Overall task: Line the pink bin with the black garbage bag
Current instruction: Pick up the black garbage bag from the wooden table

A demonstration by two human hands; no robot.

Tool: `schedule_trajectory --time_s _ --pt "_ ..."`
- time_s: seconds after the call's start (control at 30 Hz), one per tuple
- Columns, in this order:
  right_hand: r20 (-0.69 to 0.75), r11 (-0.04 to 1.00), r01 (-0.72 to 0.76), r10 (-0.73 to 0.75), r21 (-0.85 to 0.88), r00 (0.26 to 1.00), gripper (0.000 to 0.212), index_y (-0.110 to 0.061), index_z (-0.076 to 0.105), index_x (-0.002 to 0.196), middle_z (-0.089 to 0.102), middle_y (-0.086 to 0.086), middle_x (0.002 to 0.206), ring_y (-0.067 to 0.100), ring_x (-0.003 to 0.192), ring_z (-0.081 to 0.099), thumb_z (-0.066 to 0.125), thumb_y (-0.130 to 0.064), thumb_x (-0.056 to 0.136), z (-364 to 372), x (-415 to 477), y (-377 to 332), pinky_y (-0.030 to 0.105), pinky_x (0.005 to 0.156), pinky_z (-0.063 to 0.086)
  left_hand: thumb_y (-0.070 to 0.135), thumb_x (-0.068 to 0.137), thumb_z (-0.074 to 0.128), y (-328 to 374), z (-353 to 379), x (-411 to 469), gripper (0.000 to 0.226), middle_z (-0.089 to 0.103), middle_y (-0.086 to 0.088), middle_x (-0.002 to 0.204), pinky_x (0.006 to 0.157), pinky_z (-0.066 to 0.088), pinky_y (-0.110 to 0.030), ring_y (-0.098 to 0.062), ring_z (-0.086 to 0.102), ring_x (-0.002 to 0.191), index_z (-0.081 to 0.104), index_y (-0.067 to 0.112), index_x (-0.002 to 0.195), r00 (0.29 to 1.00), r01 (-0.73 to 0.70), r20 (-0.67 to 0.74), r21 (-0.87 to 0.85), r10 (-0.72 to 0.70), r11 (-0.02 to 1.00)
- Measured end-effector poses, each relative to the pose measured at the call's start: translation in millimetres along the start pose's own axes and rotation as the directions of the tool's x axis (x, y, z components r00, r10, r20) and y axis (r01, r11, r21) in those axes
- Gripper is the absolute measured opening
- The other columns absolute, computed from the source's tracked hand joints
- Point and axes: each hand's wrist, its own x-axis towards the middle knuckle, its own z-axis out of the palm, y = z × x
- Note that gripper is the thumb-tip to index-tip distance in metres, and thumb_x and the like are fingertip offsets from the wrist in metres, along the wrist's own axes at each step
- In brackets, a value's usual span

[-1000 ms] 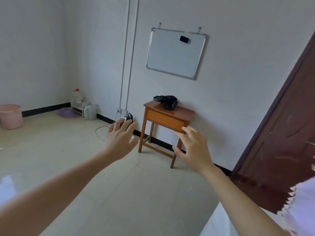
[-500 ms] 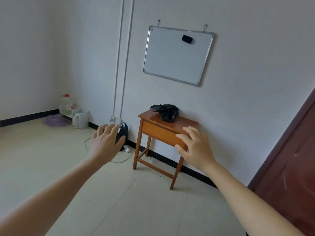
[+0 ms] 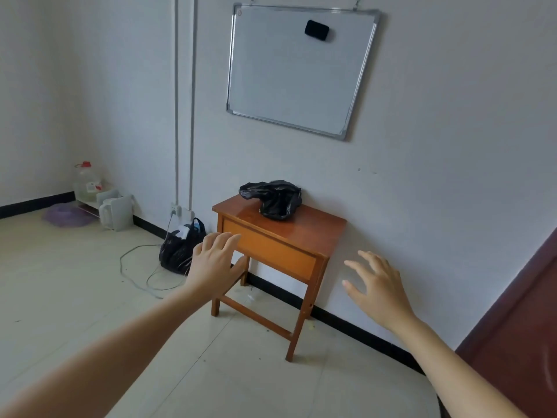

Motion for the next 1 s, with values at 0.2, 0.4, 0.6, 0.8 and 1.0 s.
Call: schedule_trajectory --time_s 0.2,0.4,0.6,0.8,1.0 --pt "0.107 0.991 0.042 -0.056 0.128 0.993 0.041 -0.023 0.046 0.129 0.032 0.003 0.147 0.017 0.137 0.023 0.05 -0.035 0.09 64 81 50 0.037 0.11 0.024 0.044 0.09 0.041 15 58 55 0.052 0.038 0.0 0.145 0.111 0.022 -0.043 -0.021 0.02 0.137 0.033 0.024 0.137 0.986 0.167 0.024 -0.07 -0.166 0.983" --pt "0.181 0.962 0.147 -0.191 0.228 0.965 0.04 -0.021 0.047 0.129 0.032 0.006 0.147 0.018 0.137 0.023 0.05 -0.033 0.091 133 165 41 0.038 0.109 0.025 0.037 0.092 0.042 -25 86 111 0.052 0.033 -0.002 0.147 0.112 0.02 -0.043 -0.022 0.018 0.138 0.029 0.021 0.139 0.961 0.271 0.057 -0.012 -0.27 0.963" --pt "0.214 0.957 0.208 -0.25 0.204 0.944 0.04 -0.021 0.045 0.13 0.033 0.006 0.146 0.018 0.137 0.022 0.048 -0.032 0.091 180 269 40 0.037 0.11 0.023 0.033 0.092 0.044 -77 109 197 0.048 0.039 -0.006 0.145 0.11 0.025 -0.046 -0.025 0.023 0.137 0.036 0.017 0.137 0.918 0.396 0.026 -0.067 -0.396 0.916" --pt "0.224 0.968 0.115 -0.166 0.225 0.96 0.039 -0.021 0.045 0.13 0.04 0.001 0.141 0.015 0.133 0.028 0.048 -0.03 0.092 217 330 55 0.032 0.108 0.026 0.031 0.093 0.043 -101 151 263 0.041 0.045 -0.006 0.14 0.108 0.027 -0.043 -0.024 0.028 0.133 0.043 0.018 0.132 0.909 0.417 0.094 -0.143 -0.407 0.898" --pt "0.317 0.957 -0.019 -0.077 0.291 0.945 0.038 -0.02 0.046 0.129 0.044 0.001 0.137 0.014 0.13 0.033 0.05 -0.027 0.092 259 358 87 0.033 0.107 0.03 0.03 0.092 0.045 -108 201 304 0.04 0.047 -0.007 0.138 0.106 0.031 -0.043 -0.025 0.033 0.131 0.046 0.017 0.13 0.886 0.462 0.152 -0.189 -0.439 0.867"
